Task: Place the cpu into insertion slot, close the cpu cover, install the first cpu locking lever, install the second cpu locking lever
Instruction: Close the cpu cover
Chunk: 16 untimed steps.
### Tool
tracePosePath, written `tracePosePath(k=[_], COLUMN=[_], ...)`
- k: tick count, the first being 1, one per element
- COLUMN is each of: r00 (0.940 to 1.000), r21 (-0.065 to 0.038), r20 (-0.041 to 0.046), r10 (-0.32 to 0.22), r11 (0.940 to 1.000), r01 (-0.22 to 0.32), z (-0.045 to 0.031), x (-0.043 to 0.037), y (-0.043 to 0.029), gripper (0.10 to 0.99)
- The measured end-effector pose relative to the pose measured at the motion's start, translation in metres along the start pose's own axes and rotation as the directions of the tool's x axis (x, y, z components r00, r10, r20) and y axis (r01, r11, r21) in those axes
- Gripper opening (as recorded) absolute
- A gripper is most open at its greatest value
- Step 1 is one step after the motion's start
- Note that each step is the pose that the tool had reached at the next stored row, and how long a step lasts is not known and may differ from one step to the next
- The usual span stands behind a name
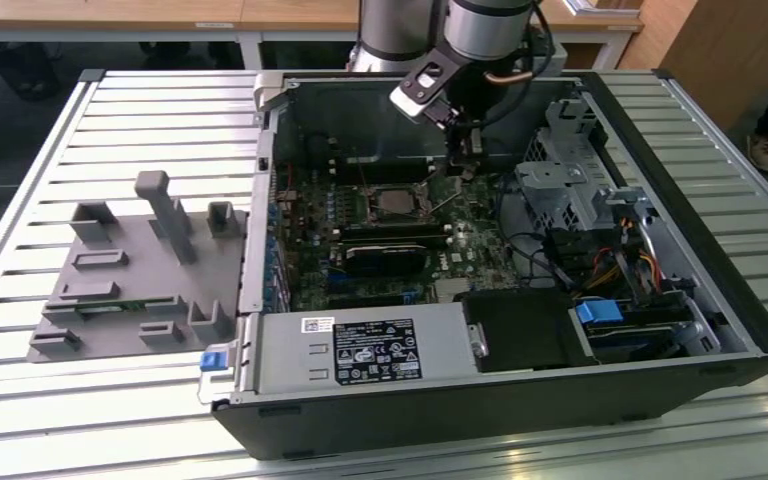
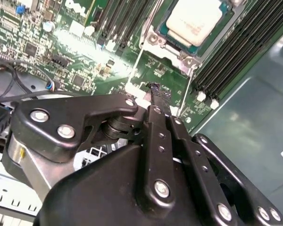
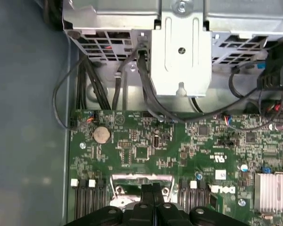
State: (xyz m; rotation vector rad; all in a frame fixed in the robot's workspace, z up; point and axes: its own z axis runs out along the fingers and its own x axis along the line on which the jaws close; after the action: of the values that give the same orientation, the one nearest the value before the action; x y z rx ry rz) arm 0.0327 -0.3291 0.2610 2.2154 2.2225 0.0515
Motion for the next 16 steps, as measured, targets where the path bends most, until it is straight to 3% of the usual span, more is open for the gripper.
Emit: tracePosePath(k=[16], r00=[1.0], r21=[0.002], r20=[-0.0001], r10=[-0.001], r11=[1.0], r01=[0.001], z=[0.0039], x=[0.0052], y=[0.0214], gripper=[0.106])
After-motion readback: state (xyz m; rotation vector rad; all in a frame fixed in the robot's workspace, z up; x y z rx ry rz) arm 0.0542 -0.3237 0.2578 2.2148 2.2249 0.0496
